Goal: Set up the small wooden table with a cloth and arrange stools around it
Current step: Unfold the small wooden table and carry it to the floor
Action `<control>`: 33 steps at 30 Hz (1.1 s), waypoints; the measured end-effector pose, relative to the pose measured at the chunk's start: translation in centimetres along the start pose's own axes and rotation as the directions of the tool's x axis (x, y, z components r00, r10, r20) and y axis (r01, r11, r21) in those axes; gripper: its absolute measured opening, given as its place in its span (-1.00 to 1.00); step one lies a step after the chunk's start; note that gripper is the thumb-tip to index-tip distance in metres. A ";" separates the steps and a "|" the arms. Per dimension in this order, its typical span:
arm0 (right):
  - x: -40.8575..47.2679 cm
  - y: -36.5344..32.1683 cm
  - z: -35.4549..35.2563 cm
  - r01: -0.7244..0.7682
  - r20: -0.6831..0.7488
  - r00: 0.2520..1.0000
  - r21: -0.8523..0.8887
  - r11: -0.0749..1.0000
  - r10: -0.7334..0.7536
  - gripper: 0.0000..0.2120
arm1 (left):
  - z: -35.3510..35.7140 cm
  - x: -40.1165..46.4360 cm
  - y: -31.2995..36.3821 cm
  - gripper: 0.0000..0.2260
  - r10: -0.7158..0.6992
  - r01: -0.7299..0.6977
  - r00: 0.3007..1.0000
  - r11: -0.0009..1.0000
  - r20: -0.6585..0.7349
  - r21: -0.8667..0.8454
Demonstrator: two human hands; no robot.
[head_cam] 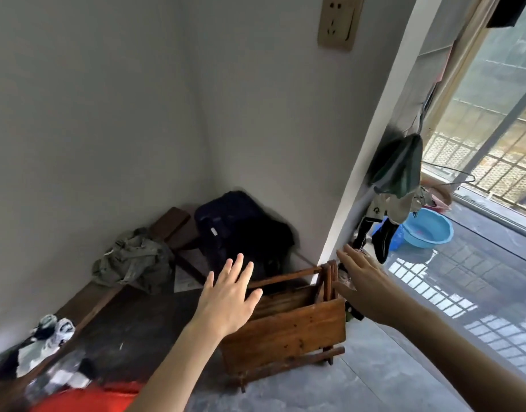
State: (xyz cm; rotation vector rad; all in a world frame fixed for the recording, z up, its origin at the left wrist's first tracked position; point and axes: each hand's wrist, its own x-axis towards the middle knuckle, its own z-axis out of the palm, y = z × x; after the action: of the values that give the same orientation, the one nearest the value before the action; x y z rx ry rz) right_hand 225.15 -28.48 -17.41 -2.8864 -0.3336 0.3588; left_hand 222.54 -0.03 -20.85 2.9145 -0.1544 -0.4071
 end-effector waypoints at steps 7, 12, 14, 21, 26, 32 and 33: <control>4.0 1.4 5.1 0.031 0.057 0.998 0.020 0.999 -0.032 -0.32 | 5.0 4.8 -1.6 -0.42 -0.004 0.001 0.992 1.000 0.123 0.024; 7.9 3.3 10.7 0.101 0.090 0.991 -0.010 0.995 -0.100 -0.31 | 10.7 8.1 -2.8 -0.41 -0.024 0.019 0.972 1.000 0.235 0.023; 9.5 4.0 13.7 0.109 0.125 0.986 -0.017 0.994 -0.107 -0.29 | 13.9 9.4 -3.3 -0.40 -0.037 0.037 0.963 0.999 0.267 0.005; 15.6 5.5 23.0 0.157 0.145 0.977 0.010 0.988 -0.157 -0.29 | 23.7 14.3 -4.6 -0.42 -0.036 0.050 0.985 0.995 0.168 -0.081; 18.7 6.3 28.4 0.165 0.239 0.956 0.033 0.986 -0.168 -0.27 | 29.4 18.2 -5.0 -0.42 -0.022 0.034 0.986 0.997 0.168 -0.072; 22.0 6.4 33.3 0.186 0.263 0.947 0.010 0.982 -0.182 -0.24 | 34.9 23.2 -5.7 -0.34 0.023 -0.021 0.998 0.999 0.066 -0.038; 22.6 6.4 33.8 0.183 0.257 0.949 0.009 0.983 -0.179 -0.24 | 35.4 24.1 -5.7 -0.34 0.023 -0.021 0.999 0.999 0.027 -0.050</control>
State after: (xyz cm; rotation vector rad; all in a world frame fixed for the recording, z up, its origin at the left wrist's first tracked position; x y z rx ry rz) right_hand 238.90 -22.85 -55.86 -2.7950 -0.6427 0.7021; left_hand 236.13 -3.88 -61.67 2.8570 -0.1777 -0.4415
